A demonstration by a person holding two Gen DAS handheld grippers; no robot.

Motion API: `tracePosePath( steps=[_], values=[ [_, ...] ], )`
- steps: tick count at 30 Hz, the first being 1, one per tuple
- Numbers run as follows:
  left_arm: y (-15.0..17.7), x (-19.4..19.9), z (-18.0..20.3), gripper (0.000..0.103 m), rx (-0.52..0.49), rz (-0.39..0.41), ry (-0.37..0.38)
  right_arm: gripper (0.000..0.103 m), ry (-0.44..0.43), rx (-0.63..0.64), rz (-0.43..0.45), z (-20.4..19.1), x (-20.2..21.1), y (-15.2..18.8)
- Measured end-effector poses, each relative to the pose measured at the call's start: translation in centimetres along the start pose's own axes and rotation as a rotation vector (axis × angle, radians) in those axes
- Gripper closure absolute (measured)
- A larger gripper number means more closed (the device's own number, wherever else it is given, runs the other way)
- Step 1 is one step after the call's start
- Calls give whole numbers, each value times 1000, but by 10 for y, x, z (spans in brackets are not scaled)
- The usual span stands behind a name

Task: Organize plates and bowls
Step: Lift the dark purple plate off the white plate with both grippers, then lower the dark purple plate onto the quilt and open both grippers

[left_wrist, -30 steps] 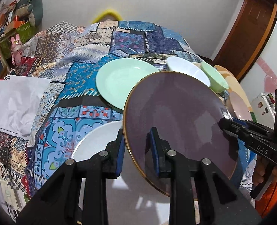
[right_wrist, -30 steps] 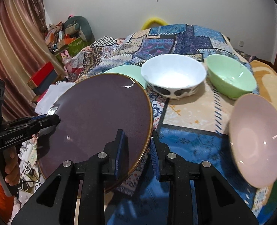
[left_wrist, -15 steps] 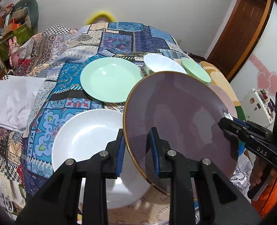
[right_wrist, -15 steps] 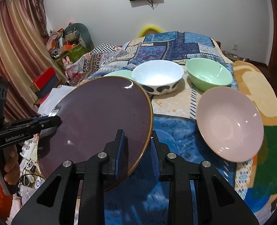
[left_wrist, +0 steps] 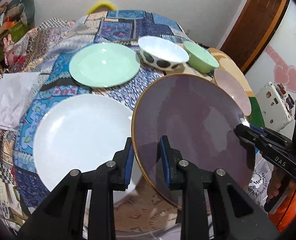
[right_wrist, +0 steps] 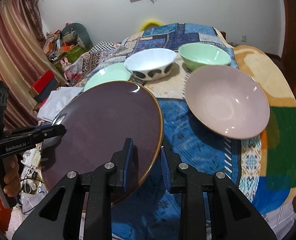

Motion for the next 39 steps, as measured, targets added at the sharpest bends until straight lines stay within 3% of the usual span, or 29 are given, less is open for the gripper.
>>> tracePosePath(
  steps=[19,27,32,35,39],
  values=[
    [-11,-65,13,78,-26,-108,16,79,41,-93,-50,37,-23,8],
    [-20,-72,8,78,-48,-103,-25,79,37,-86,-65,39,-29,5],
    [-27,-63,12,78,-69,-66,10,76,62,-64,-75,38,-29,3],
    [-30,-52,15,78,-87,-31,-27,76,80,-48,-65,37,-23,3],
    [-27,-41,17,75,-83,-20,-34,68,83,-34,-30,34,-5,0]
  ],
)
Point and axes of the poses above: each gripper's, at about its wrist camera, not at the fingertips, and x roughly against the way its jaws point, z to its right, y to its underside, the point moved 4 cm from there along -x, roughly the way its jaws point, and after that the axes turned 7 degrees about -x, right-handed, at the moved point
